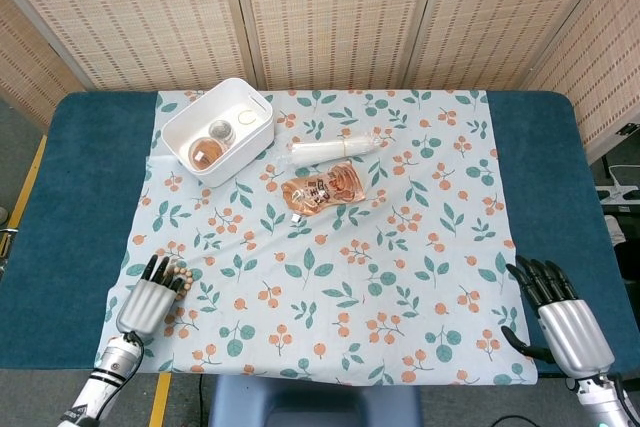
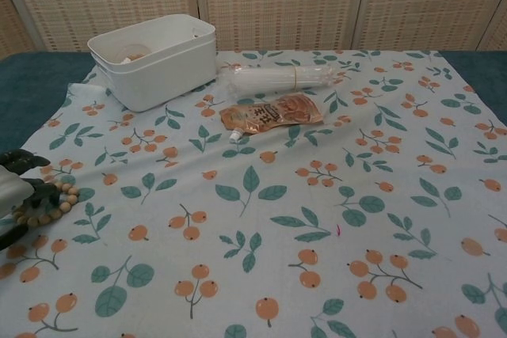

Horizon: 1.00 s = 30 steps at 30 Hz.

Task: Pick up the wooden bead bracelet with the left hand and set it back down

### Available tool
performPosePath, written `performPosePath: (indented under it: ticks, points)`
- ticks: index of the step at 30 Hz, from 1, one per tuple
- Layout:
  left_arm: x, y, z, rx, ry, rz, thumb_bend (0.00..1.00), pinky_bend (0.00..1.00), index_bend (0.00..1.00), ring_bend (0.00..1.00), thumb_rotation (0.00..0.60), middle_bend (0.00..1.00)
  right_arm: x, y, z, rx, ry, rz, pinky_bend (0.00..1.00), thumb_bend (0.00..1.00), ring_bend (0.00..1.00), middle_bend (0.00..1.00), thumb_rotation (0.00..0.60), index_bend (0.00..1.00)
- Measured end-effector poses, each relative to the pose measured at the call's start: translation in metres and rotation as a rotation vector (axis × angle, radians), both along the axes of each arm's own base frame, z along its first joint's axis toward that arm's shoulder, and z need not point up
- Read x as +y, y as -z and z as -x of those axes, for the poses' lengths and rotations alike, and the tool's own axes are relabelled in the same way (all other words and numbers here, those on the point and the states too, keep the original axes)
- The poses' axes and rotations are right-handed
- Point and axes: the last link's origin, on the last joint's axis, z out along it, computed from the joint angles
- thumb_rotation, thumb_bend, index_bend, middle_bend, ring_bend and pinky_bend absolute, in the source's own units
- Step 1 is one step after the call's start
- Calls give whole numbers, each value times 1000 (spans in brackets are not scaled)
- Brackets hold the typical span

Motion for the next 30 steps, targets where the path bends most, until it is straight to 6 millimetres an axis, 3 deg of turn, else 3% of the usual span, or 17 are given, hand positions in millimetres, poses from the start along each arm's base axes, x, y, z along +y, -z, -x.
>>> performPosePath:
  ticks: [27, 30]
  points:
    - [-2, 2, 3, 157, -33, 44, 469, 98, 367, 106, 600, 419, 0, -1, 0, 2, -2, 4, 0, 236, 0, 0, 457, 0]
    - [-2, 4, 1, 189, -23, 58, 467, 101, 405, 133, 600, 461, 0, 0, 0, 3, -3, 2, 0, 236, 0, 0, 458, 0]
